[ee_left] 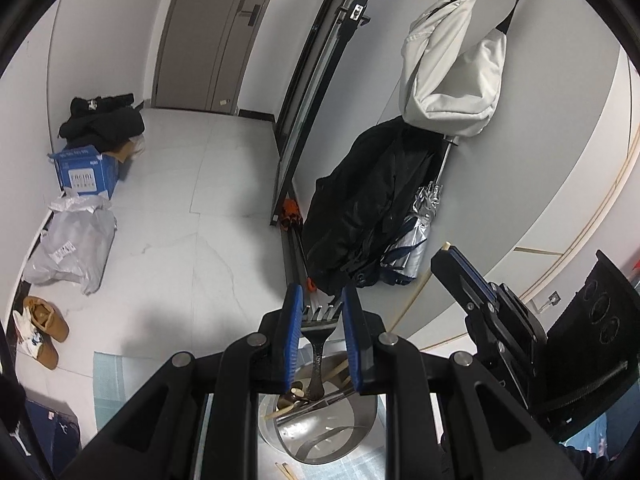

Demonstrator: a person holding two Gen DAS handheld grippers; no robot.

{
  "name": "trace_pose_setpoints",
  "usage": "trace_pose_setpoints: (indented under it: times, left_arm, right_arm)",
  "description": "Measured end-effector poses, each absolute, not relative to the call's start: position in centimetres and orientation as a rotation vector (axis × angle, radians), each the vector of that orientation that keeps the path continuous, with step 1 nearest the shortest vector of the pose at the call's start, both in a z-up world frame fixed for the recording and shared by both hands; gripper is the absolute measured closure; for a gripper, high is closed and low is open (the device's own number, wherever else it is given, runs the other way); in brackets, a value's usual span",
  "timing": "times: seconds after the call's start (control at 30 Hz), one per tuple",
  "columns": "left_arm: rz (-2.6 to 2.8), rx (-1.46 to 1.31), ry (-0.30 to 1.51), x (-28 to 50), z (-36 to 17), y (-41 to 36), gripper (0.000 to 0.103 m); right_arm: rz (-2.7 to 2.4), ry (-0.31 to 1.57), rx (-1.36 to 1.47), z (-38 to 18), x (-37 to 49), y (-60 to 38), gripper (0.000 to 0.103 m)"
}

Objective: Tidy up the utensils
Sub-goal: 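Open both tools to drop the fork and chopsticks into the holder, then move both open tools back down to the remaining chopsticks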

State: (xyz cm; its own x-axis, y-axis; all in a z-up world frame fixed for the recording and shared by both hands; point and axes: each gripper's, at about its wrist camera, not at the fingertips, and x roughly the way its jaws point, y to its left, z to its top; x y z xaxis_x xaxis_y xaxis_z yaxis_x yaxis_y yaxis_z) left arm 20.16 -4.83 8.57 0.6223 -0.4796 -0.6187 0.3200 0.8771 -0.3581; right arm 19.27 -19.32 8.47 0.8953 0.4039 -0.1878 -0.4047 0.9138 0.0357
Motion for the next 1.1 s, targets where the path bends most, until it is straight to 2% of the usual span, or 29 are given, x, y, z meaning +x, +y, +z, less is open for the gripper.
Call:
trace_pose_setpoints:
  times: [0.53,0.77,0.83,0.9,1.0,1.1]
  left_arm:
    - [-0.455,-0.154,0.831,18.6,6.6,-5.8,0.087]
    - [-0.422,-0.156,0.83,17.9,6.4,-5.4,0.087]
    - [-0.408,-0.185,0.821,17.7,6.5,-4.8,0.084]
    - [-0.376,-0.193,0.816,17.5,6.6,-4.3,0.071]
    - [-0.35,-0.204,0.797,16.8,6.7,-3.9,0.07]
    - [-0.315,-0.193,0.779,16.0,7.1,-3.9,0.069]
  right_arm:
    - [0.512,0.294,-0.161,4.9,17.9,-17.9,0.099]
    - [0.508,0.348,-0.13,4.0,17.4,-18.5,0.098]
    - [0.506,0.352,-0.104,4.2,17.0,-18.9,0.098]
    - [0.497,0.351,-0.086,4.5,16.5,-19.2,0.093]
    - [0.486,0.347,-0.067,4.9,15.8,-19.6,0.078]
    - [0.475,0.344,-0.053,5.4,14.7,-19.6,0.071]
